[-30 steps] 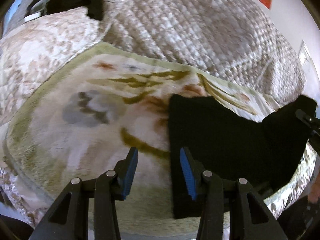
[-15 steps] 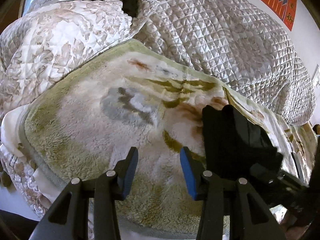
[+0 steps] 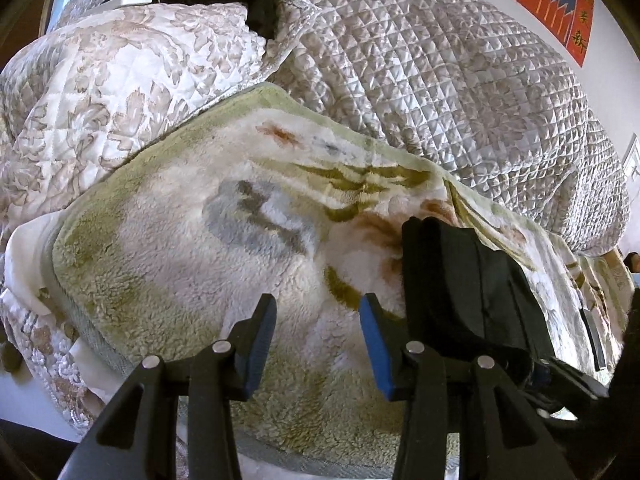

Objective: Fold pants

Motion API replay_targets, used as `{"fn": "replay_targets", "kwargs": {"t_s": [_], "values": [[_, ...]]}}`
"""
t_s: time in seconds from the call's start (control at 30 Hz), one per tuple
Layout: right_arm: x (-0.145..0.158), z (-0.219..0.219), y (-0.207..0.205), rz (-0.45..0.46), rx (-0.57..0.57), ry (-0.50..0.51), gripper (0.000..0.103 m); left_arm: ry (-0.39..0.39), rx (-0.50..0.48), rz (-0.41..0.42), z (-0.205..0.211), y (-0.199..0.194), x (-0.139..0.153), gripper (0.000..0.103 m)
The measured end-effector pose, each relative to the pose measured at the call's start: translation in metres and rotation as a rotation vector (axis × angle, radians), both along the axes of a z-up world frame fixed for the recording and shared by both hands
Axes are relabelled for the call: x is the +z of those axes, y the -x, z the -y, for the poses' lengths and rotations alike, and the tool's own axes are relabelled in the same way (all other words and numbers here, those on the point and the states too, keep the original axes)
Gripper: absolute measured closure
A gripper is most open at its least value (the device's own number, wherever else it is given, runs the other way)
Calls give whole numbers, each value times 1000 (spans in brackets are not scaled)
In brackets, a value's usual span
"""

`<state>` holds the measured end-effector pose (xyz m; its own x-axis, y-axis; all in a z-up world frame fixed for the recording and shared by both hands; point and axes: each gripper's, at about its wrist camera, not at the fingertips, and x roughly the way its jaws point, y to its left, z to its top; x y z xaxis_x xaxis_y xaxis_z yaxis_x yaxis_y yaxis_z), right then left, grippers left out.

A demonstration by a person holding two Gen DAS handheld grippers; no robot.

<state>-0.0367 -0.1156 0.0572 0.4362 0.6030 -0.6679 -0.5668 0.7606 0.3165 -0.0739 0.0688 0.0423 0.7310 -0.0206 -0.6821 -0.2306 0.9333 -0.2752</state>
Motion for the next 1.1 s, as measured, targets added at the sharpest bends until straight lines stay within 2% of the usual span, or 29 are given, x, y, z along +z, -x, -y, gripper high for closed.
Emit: {"fn": "replay_targets", "kwargs": {"t_s": [0.13,0.27,0.3,0.33,0.37,0.43,0.5,0.57,0.67,0.73,0.83,0.87,0.9,1.0,1.1], "values": [[21,23,13,68,-36,-71,54,-10,-10,4,2,0,0,57],[19,66,17,90,-206,-33,56,-25,-41,26,11,1,5,57],[15,73,16,84,-246,-6,61,-26,-55,32,15,1,7,57],[9,79,15,69,-282,20,74,-24,-75,40,20,1,9,57],[-4,86,11,18,-314,50,80,-24,-96,49,25,1,12,57],[-21,86,6,-60,-298,66,81,-24,-149,69,40,2,19,57],[-16,81,9,-36,-268,60,81,-26,-209,89,56,1,26,57],[-11,79,6,-59,-228,19,81,-30,-255,102,72,-1,32,57],[-1,86,1,-40,-242,3,81,-18,-312,100,90,-5,35,57],[5,99,-6,-31,-286,-17,81,-21,-335,71,99,-9,29,57],[-15,112,-22,-121,-330,75,83,-54,-341,-45,104,-18,4,57],[-19,118,-24,-138,-332,49,87,-69,-338,-67,103,-18,-2,57],[-15,124,-25,-140,-340,9,87,-75,-343,-60,102,-16,-4,56],[-1,130,-33,-70,-380,67,86,-83,-333,-67,97,-16,0,56],[7,133,-54,-72,-375,43,86,-95,-315,-74,94,-27,6,56]]}}
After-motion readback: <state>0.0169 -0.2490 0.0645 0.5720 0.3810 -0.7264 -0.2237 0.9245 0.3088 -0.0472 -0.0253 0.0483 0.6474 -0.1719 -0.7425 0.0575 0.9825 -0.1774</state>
